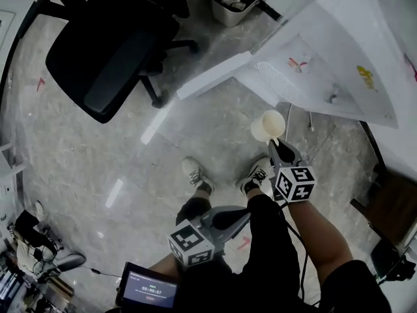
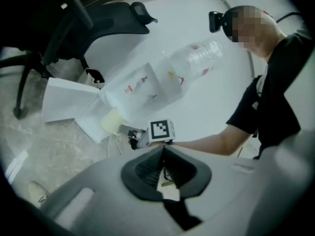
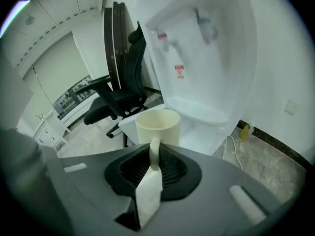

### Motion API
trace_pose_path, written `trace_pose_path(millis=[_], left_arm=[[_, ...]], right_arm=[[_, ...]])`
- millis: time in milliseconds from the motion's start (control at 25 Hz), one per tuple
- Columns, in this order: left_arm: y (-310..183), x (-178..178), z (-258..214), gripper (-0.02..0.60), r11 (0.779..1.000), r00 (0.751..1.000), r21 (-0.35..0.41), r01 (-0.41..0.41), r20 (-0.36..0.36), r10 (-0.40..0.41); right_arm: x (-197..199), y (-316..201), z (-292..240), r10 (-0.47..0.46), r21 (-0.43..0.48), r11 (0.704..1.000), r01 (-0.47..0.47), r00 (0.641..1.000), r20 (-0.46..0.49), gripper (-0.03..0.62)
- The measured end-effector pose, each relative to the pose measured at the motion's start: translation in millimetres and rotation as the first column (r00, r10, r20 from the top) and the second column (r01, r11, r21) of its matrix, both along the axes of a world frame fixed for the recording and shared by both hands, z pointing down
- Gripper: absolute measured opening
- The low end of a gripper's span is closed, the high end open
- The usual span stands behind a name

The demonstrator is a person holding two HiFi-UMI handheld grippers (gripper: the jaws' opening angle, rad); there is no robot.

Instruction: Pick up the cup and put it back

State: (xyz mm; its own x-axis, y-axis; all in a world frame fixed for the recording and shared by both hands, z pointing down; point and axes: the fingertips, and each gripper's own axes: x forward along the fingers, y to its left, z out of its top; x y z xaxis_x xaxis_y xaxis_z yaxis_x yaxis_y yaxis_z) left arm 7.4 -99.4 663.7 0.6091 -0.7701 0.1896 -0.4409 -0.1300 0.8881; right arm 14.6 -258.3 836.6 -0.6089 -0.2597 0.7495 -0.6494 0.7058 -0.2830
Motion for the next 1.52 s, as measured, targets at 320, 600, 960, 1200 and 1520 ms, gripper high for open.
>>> trace_pose_path(millis=[320, 600, 960, 1200, 1520], left_arm=[[39.9, -69.4, -140.8, 0.006, 0.997, 0.991, 0.068, -0.032, 0.13, 0.023], [45.9, -126.3, -210.5, 0.006, 0.993, 0.984, 0.119, -0.025, 0.177, 0.003], [46.0, -103.4, -247.5, 0.006, 0.975, 0.968, 0.185, -0.126, 0.236, 0.081], [62.7, -61.0, -271.8, 0.006, 0.968, 0.963, 0.21, -0.137, 0.257, 0.081], [124.2, 10.9, -301.3, 0.006, 0.968, 0.958, 0.226, -0.11, 0.284, 0.042]], right_arm=[[-12.5, 20.7, -213.6, 0.056, 0.156, 0.985, -0.073, 0.993, 0.106, 0.052], [-35.3, 53.9, -323.6, 0.12, 0.277, 0.947, -0.163, 0.978, 0.168, 0.052], [-12.2, 120.9, -424.4, 0.116, 0.347, 0.913, -0.213, 0.953, 0.28, 0.052], [46.2, 165.9, -458.0, 0.145, 0.387, 0.881, -0.27, 0.936, 0.321, 0.052], [113.9, 248.7, -471.4, 0.121, 0.387, 0.885, -0.258, 0.931, 0.343, 0.052]])
